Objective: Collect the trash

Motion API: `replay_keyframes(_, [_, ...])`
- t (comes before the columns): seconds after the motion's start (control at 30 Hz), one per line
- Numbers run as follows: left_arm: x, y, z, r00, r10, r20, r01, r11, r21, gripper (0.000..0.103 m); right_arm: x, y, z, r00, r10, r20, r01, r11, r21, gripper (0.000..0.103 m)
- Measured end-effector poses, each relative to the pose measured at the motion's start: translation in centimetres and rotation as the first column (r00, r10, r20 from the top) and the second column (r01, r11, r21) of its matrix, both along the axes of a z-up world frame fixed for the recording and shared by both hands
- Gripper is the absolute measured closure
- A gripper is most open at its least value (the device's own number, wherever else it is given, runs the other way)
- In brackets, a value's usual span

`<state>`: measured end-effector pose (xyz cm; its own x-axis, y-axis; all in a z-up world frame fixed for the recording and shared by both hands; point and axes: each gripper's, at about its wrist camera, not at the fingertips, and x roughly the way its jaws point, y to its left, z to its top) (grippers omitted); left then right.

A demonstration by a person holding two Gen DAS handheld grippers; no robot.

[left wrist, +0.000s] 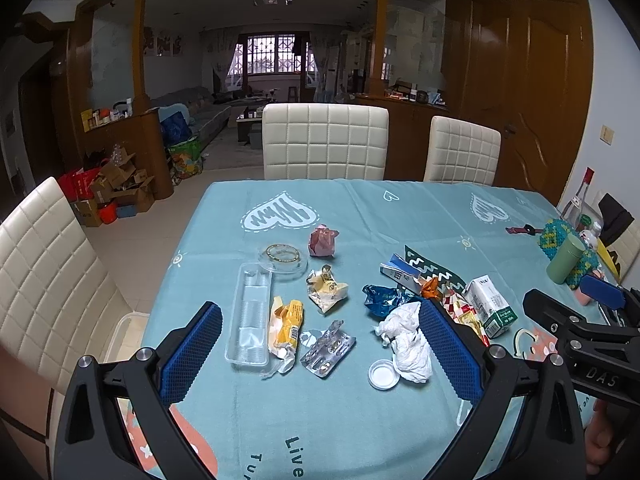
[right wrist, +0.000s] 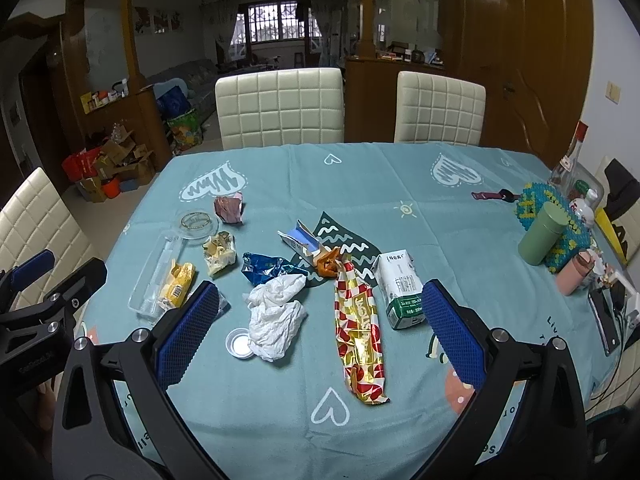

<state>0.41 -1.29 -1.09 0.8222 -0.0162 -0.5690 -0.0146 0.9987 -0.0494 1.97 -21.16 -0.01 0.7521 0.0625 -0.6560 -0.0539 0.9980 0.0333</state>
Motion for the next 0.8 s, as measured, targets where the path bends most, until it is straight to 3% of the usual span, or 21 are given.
replay_keyframes(0.13, [0.3, -0.3, -0.1, 1.000, -0.006, -0.006, 0.006, 1.000, -0.004, 0.007, 0.3, -0.2, -0.2, 1.000, -0.005, -0.009, 0.005, 1.000, -0.001, 0.003])
replay_keyframes(0.4, [1.7, -1.0, -1.5, 0.990, -0.017, -0.140, 0.026, 0.998, 0.060, 0.007, 1.3, -1.3, -1.6, 0.998, -0.025, -0.051, 0.025, 1.000, 0.000, 0.003])
replay_keyframes(0.7, [3.1, -1.9, -5.8, 0.960, -0.050, -0.276, 0.066, 0.997, 0.049, 0.007, 2.7, -3.1, -8.0, 0.975, -0.008, -0.222, 0.009, 1.000, 0.005, 0.003])
replay_keyframes(0.73, [3.5, -2.2, -6.6, 0.968, -0.047, -0.245, 0.066, 0.995, 0.070, 0.007, 2.7, -3.2, -8.6, 0.972, -0.009, -0.234, 0.010, 1.000, 0.006, 0.003])
replay_keyframes(0.8, [3.8, -2.7, -8.0, 0.959, -0.054, -0.277, 0.077, 0.994, 0.071, 0.007, 2.7, -3.6, -10.2, 0.964, -0.013, -0.265, 0.015, 1.000, 0.002, 0.003])
